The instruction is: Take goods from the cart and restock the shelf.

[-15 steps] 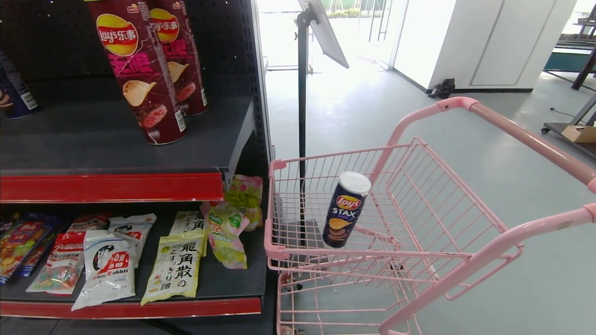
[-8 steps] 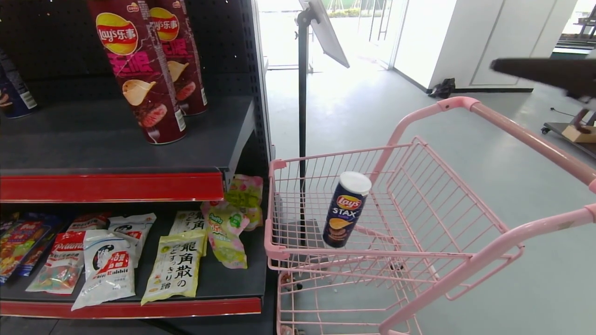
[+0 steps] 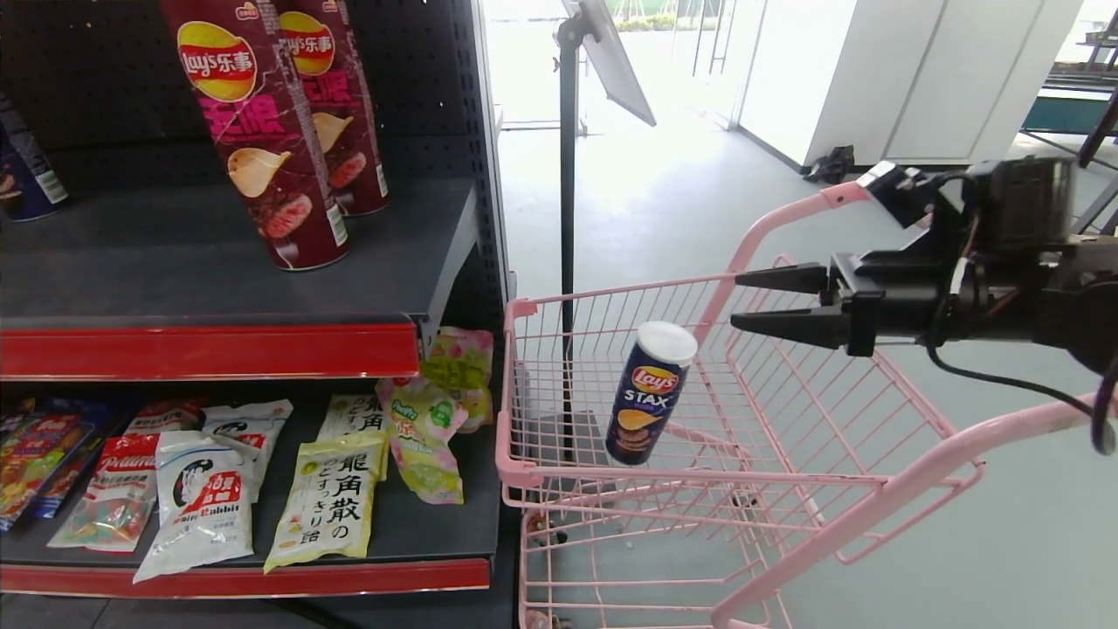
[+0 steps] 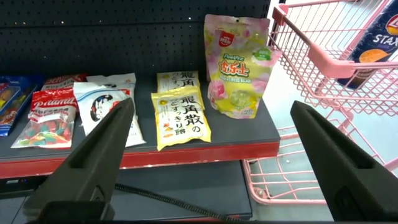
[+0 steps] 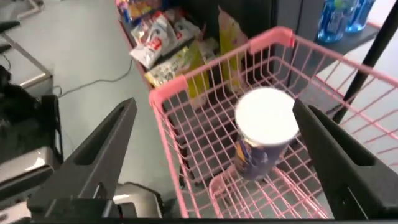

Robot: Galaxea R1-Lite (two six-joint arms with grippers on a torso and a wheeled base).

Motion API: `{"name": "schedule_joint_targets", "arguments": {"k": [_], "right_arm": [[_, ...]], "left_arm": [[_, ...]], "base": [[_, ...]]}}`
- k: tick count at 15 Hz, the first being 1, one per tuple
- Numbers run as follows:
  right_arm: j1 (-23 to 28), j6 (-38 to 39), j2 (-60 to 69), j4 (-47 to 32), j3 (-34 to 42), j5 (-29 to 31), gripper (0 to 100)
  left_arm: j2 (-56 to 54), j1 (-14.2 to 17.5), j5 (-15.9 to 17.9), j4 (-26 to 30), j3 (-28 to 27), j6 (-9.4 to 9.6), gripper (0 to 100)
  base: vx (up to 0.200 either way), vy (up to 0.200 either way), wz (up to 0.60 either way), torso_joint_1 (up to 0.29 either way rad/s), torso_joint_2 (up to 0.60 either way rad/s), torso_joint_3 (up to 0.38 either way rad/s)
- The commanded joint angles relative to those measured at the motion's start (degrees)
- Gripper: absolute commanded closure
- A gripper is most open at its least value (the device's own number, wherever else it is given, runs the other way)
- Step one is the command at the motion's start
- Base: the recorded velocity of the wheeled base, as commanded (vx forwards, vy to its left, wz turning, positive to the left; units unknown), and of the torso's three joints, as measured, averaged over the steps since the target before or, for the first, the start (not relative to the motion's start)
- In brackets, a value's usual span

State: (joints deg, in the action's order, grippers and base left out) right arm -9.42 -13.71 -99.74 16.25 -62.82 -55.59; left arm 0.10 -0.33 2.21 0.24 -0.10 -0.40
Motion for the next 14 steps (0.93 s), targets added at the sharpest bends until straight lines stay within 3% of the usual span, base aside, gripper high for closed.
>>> {"name": "schedule_joint_targets", "arguments": {"k": [1,8,14], "right_arm": [[1.4,-3.3,-7.6,0.2,0.7,-0.7,0],[5.6,-5.7,-20.8,0.3,-9.2,-0.3,0],[5.5,-8.1,-26.1,0.3,-12.9,-0.3,0]], "left_arm": [[0.1,0.0,0.0,0.0,0.0,-0.04,0],[0.0,0.0,0.0,0.0,0.0,-0.04,0],[0.1,0.0,0.0,0.0,0.0,-0.04,0]], "base": [[0.000,0.000,0.00,0.000,0.00,0.000],[0.000,0.000,0.00,0.000,0.00,0.000],[0.000,0.000,0.00,0.000,0.00,0.000]]}}
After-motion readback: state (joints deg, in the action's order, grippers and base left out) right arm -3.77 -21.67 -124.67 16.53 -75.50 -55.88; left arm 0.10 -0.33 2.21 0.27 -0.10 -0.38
